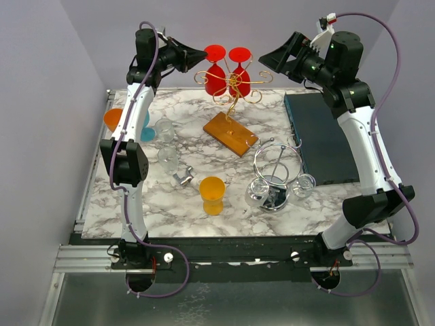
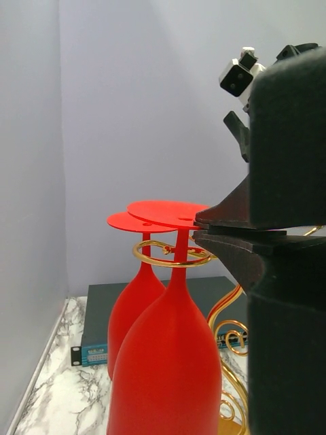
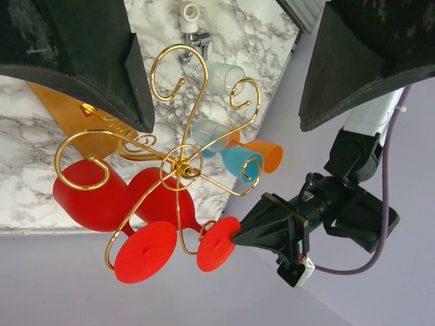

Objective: Take the wine glass off the wine glass rack
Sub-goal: Pick up the wine glass from the wine rack.

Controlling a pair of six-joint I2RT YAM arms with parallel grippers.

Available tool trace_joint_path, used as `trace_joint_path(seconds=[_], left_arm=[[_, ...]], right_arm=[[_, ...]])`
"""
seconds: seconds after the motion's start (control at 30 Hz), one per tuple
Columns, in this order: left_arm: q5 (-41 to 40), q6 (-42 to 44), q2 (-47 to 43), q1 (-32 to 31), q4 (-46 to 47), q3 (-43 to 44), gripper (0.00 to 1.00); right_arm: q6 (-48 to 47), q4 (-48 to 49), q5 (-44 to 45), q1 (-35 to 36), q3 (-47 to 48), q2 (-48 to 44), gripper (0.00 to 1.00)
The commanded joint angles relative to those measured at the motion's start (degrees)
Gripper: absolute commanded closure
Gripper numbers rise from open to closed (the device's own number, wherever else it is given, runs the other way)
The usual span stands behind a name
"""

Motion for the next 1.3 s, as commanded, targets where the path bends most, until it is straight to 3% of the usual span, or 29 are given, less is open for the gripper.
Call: trace_joint_path(seconds=[0.0,1.27], left_arm=[[-1.7,-2.0,-0.4,-0.9,2.5,2.5,1.0],[-6.0,-4.6,3.4,-2.7,3.5,5.8,1.0]], right_arm=[[0.3,1.0,-1.1,-0.3,-0.5,-1.8,0.06],[0.7,1.6,-2.2,-0.3,-0.9,-2.4,0.05]])
